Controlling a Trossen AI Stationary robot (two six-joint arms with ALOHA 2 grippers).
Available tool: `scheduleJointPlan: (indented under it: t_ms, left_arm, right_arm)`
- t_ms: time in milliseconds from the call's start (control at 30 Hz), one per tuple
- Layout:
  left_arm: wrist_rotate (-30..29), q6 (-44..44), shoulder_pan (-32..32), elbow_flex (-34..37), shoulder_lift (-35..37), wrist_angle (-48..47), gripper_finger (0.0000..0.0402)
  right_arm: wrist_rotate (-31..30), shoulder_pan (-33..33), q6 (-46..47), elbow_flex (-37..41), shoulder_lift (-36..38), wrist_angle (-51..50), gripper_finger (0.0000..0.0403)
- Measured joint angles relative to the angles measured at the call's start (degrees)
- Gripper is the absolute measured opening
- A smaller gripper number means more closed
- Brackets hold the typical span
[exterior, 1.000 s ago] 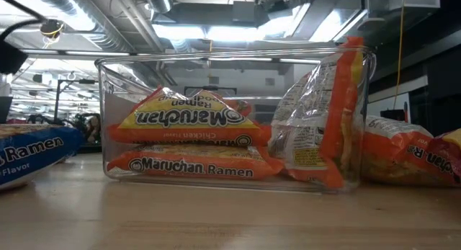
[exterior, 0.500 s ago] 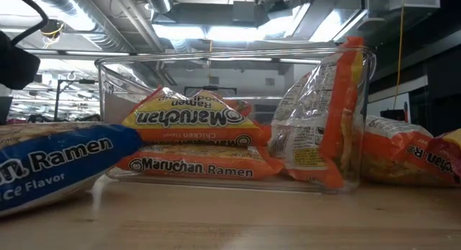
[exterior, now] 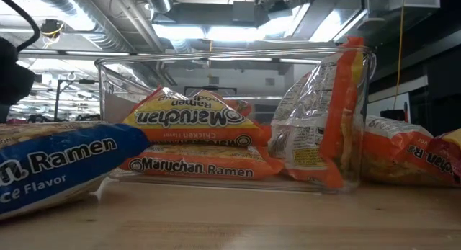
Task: Sort Maruchan noodles
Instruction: Put the middle left blue noddle pack into the black bin
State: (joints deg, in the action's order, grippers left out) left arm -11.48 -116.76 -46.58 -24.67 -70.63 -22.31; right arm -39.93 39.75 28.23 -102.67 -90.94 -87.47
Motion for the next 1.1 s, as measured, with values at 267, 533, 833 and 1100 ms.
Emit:
scheduleJointPlan:
  t_ms: [267,533,833,1100]
  left_arm:
    - [-1.1,-1.1,0.0,0.7,0.2,0.6,0.0064]
    - [-4.6,0.3,0.1,0.4,0.1,4.3,0.0008]
    - [-5.6,0.5,0.1,-4.3,2.5,3.8,0.0002]
    - [-9.9,0.6,0.1,-8.0,9.8,-1.0,0.0001]
  right_arm:
    - [0.1,0.0,0.0,0.0,0.0,-0.1,0.0198]
    - [-0.4,0.0,0.0,0.0,0.0,-0.1,0.0198]
    - [-0.4,0.0,0.0,0.0,0.0,-0.1,0.0198]
    - [-0.4,0.0,0.0,0.0,0.0,-0.1,0.0198]
